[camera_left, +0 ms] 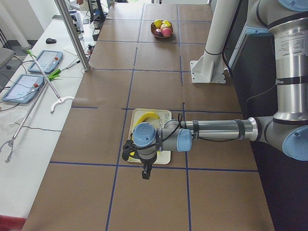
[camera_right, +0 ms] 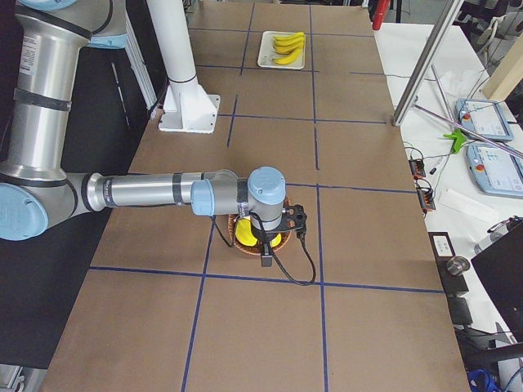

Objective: Transfer all bananas from basket to plate

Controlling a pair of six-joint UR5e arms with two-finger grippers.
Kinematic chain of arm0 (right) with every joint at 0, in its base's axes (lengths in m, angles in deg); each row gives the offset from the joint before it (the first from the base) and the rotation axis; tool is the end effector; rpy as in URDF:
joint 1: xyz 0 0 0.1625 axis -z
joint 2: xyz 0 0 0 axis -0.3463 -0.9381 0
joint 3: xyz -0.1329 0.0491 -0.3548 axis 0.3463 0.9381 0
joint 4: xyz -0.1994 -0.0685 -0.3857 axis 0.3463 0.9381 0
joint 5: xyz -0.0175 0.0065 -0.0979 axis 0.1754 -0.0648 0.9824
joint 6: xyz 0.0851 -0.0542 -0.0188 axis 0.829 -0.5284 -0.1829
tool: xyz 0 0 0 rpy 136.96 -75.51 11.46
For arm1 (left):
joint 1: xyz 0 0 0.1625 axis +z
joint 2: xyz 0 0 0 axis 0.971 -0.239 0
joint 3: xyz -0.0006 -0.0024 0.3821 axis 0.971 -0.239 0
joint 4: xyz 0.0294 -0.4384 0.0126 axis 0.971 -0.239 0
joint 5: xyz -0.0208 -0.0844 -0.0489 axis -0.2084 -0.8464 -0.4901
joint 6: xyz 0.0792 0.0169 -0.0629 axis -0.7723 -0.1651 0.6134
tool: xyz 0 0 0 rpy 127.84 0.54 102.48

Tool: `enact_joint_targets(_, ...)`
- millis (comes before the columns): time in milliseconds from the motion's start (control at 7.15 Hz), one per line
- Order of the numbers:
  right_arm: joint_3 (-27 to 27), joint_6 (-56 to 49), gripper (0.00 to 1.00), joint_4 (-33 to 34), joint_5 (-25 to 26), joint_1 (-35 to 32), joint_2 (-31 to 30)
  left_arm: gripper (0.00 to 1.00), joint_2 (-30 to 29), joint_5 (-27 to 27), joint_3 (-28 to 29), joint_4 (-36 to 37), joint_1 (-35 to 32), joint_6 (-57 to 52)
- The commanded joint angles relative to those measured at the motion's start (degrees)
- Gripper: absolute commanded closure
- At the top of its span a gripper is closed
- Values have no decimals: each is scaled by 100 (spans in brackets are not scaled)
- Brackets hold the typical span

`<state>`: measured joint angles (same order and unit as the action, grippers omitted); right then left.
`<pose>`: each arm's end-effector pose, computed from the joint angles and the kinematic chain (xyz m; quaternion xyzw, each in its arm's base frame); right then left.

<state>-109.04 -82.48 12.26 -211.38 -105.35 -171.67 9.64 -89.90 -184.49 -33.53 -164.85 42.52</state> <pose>0.0253 -0.4377 0.5687 0.0200 -0.3708 -0.0555 0.9269 -0.0509 -0.4515 0.6385 0.0158 0.3794 0.0756 0.9220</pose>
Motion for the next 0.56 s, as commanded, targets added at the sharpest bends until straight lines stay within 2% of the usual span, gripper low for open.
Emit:
enact_joint_targets(0,1,3,0,0,0,18,0,0,0,-2,-1,0,0,0)
enact_joint_targets(419,1,-5,0,0,0,45,0,0,0,-2,0,0,0,0)
